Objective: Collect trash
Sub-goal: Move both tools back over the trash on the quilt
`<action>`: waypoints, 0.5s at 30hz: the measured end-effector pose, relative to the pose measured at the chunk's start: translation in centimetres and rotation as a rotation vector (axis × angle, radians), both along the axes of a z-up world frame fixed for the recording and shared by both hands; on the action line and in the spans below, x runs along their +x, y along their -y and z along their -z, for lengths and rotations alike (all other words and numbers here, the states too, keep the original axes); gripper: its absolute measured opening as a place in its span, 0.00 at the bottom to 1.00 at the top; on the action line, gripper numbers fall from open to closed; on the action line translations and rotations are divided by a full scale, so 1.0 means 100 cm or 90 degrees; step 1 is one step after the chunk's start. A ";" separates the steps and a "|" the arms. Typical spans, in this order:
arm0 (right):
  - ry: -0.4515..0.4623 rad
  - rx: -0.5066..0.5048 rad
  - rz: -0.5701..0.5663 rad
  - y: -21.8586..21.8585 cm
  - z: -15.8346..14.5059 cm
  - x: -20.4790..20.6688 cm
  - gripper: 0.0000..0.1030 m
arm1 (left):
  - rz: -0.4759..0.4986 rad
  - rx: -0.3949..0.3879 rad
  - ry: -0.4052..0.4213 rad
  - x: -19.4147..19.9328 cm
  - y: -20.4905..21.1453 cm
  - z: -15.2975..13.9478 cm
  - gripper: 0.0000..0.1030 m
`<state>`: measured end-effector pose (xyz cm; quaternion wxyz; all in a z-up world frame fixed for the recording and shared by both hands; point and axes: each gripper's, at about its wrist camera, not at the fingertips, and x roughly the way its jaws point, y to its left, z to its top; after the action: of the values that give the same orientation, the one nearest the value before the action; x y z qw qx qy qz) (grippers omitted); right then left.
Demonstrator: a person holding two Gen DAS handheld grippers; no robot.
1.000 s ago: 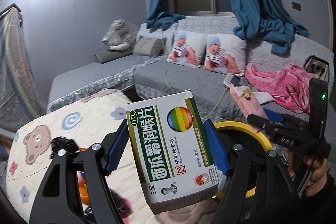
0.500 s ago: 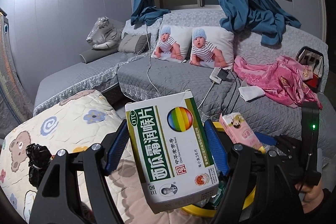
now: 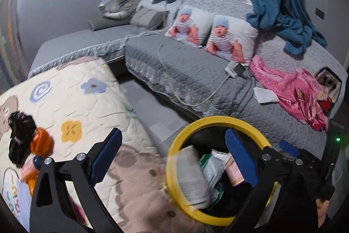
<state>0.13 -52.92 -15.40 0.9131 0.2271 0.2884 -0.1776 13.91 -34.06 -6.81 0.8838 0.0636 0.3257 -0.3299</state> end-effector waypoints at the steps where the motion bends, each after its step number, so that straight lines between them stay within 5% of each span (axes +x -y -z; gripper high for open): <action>1: 0.001 -0.002 -0.001 -0.001 -0.001 0.001 0.79 | -0.006 0.000 -0.001 0.001 -0.003 0.000 0.89; 8: 0.020 -0.006 -0.060 -0.027 -0.016 0.018 0.80 | -0.041 -0.016 0.029 0.008 -0.057 -0.011 0.90; 15: 0.019 -0.010 -0.147 -0.067 -0.023 0.049 0.80 | -0.114 0.038 0.083 0.007 -0.168 -0.005 0.91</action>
<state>5.00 -46.25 -13.13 0.9335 0.1875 0.2976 -0.0701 14.62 -17.23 -6.32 0.9266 0.0819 0.2819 -0.2350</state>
